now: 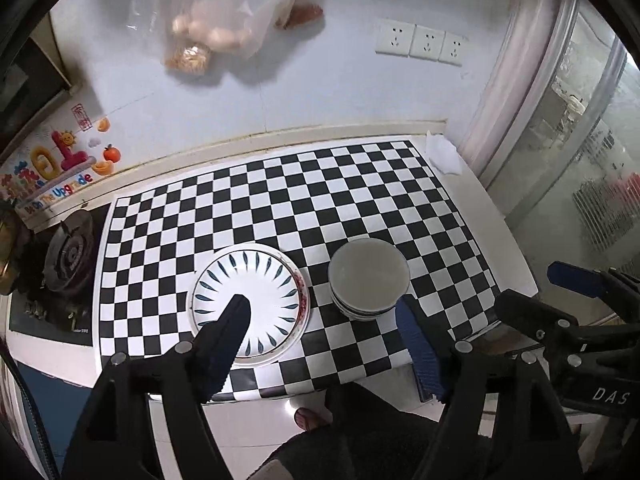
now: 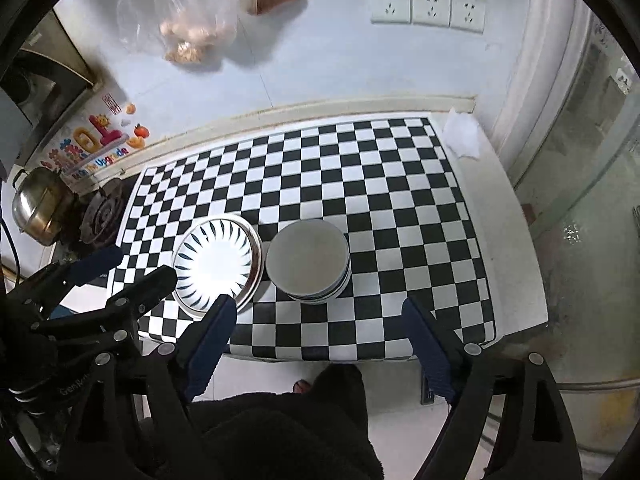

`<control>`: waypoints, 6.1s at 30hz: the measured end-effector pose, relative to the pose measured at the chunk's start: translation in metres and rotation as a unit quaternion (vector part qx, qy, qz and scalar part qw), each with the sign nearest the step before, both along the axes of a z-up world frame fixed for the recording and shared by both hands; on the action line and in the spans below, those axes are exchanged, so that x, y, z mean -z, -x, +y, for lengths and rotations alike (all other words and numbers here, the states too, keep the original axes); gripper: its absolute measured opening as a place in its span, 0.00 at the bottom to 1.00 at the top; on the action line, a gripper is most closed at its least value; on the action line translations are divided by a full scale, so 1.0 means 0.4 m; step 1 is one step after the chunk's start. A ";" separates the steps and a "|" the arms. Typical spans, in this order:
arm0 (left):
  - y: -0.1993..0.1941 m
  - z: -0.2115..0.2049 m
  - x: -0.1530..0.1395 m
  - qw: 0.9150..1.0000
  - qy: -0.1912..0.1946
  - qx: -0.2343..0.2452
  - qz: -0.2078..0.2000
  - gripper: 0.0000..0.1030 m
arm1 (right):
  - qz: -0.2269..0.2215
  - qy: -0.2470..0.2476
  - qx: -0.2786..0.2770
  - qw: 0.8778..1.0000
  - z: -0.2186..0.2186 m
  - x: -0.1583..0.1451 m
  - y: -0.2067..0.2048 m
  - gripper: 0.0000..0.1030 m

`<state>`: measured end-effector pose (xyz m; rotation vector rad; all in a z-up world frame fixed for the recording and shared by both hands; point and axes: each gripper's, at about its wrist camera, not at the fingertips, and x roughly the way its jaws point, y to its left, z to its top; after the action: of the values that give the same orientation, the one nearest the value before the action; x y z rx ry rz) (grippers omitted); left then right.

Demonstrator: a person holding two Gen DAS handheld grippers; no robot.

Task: Organize plates and bowls
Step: 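Grasp the rim of the bowl stack with the right gripper, then lift the bowl stack and carry it over the plate stack, then lower the bowl stack onto the blue-striped plate and open the right gripper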

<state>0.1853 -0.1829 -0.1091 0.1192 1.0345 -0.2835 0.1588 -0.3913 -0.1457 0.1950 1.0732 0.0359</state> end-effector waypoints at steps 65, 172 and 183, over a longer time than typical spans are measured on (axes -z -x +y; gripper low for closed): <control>-0.497 -0.177 0.715 0.899 0.076 0.072 0.425 0.55 | 0.230 -0.348 0.079 0.905 -0.127 0.844 -0.385 0.64; -0.411 0.417 0.437 0.951 0.044 -0.192 0.238 0.53 | 0.231 -0.207 -0.172 0.935 0.418 0.628 -0.610 0.46; -0.264 0.430 0.276 0.974 -0.010 -0.195 0.113 0.67 | 0.121 -0.117 -0.172 0.971 0.391 0.397 -0.466 0.49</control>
<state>0.2910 -0.0109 -0.2194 -0.1014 1.2614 0.0734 0.3453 -0.2350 -0.3046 0.2275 1.3363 0.4636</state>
